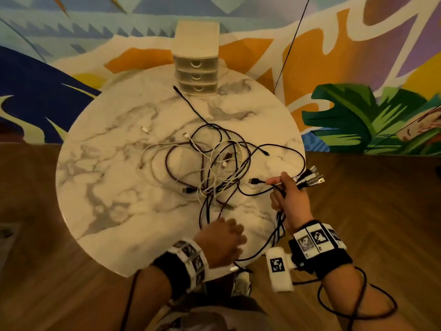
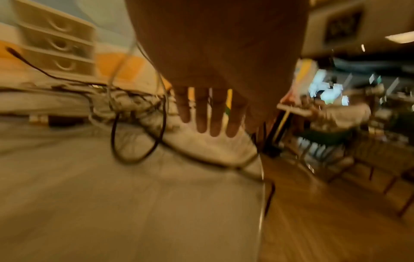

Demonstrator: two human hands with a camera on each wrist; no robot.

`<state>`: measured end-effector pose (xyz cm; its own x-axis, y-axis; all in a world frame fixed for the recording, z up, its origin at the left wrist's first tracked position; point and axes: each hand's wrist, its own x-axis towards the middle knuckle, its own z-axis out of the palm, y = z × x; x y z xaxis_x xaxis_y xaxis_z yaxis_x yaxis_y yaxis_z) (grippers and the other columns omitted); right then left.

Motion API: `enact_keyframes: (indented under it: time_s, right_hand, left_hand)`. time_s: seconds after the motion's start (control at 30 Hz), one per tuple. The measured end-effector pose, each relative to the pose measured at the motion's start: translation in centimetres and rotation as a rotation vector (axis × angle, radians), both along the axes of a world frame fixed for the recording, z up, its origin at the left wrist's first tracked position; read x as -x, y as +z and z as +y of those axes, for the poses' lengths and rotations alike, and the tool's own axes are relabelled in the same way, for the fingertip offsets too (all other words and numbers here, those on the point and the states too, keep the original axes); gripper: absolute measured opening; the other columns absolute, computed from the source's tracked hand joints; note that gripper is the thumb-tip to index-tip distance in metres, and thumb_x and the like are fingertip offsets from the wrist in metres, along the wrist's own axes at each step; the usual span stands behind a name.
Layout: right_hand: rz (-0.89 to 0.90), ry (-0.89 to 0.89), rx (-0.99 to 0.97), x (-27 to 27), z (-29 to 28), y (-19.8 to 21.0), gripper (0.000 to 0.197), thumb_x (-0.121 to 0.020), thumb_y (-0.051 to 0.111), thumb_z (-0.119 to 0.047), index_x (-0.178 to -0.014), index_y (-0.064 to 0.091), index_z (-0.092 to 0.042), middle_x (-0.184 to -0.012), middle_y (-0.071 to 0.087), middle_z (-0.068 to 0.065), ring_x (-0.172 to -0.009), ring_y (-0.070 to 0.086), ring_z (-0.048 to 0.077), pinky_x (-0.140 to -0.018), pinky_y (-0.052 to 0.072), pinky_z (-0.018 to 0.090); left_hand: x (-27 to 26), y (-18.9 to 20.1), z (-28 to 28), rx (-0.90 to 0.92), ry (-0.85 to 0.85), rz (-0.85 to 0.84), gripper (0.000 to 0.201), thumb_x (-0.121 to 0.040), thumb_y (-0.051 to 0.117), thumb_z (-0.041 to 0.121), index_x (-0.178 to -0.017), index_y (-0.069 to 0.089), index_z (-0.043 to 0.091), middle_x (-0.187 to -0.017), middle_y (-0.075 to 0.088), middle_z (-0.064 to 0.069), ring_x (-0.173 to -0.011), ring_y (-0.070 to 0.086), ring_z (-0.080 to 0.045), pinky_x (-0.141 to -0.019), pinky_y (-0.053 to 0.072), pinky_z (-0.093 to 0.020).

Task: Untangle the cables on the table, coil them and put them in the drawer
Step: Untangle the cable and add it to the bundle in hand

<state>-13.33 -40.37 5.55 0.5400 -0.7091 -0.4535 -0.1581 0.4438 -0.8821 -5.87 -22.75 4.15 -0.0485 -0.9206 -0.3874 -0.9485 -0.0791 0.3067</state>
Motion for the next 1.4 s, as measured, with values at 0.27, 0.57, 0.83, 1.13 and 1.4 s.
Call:
enact_keyframes:
  time_s: [0.27,0.57,0.83,1.13,1.4]
  right_hand:
    - [-0.043,-0.157,-0.011,0.8,-1.8,1.8,0.047,-0.101,0.037,-0.030,-0.064,0.056,-0.009,-0.033,0.029,-0.007,-0.029,0.021,0.007,-0.037,0.016,0.015]
    - [0.022,-0.149,0.025,-0.3,-0.8,1.8,0.047,-0.099,0.042,-0.034,-0.062,0.057,-0.010,-0.036,0.029,-0.006,-0.034,0.020,0.009,-0.039,0.015,0.019]
    - [0.006,-0.091,0.011,-1.0,-0.6,1.8,0.047,-0.100,0.037,-0.036,-0.068,0.057,-0.008,-0.035,0.027,-0.005,-0.034,0.021,0.010,-0.040,0.016,0.022]
    - [0.048,-0.072,0.250,0.2,-2.1,1.8,0.050,-0.102,0.035,-0.033,-0.082,0.062,0.004,-0.053,0.065,0.011,-0.033,0.033,0.007,-0.036,0.024,0.015]
    - [-0.020,-0.231,0.218,0.0,-3.5,3.7,0.050,-0.102,0.036,-0.034,-0.068,0.059,-0.005,-0.042,0.058,0.003,-0.032,0.038,0.004,-0.037,0.027,0.013]
  left_hand:
    - [-12.7,-2.1,6.0,-0.031,0.223,-0.509,0.038,-0.045,0.076,0.027,-0.082,0.073,0.019,-0.091,0.070,-0.009,-0.091,0.067,-0.031,-0.088,0.050,-0.048]
    - [-13.6,-1.3,4.2,-0.190,0.308,-0.369,0.044,-0.084,0.053,0.028,-0.128,0.052,0.023,-0.136,0.047,-0.003,-0.130,0.038,-0.024,-0.111,0.020,-0.036]
    - [-2.7,-1.9,-0.2,0.017,0.160,-0.115,0.045,-0.096,0.039,0.042,-0.136,0.039,0.023,-0.134,0.046,-0.003,-0.124,0.041,-0.023,-0.103,0.030,-0.039]
    - [-12.3,-3.9,7.5,-0.035,0.166,-0.351,0.026,-0.082,0.043,0.031,-0.084,0.068,0.023,-0.077,0.069,0.003,-0.073,0.067,-0.023,-0.064,0.050,-0.027]
    - [-15.4,-1.3,8.3,-0.236,0.427,-0.445,0.043,-0.080,0.052,0.037,-0.122,0.053,0.026,-0.132,0.045,-0.001,-0.121,0.045,-0.026,-0.094,0.036,-0.034]
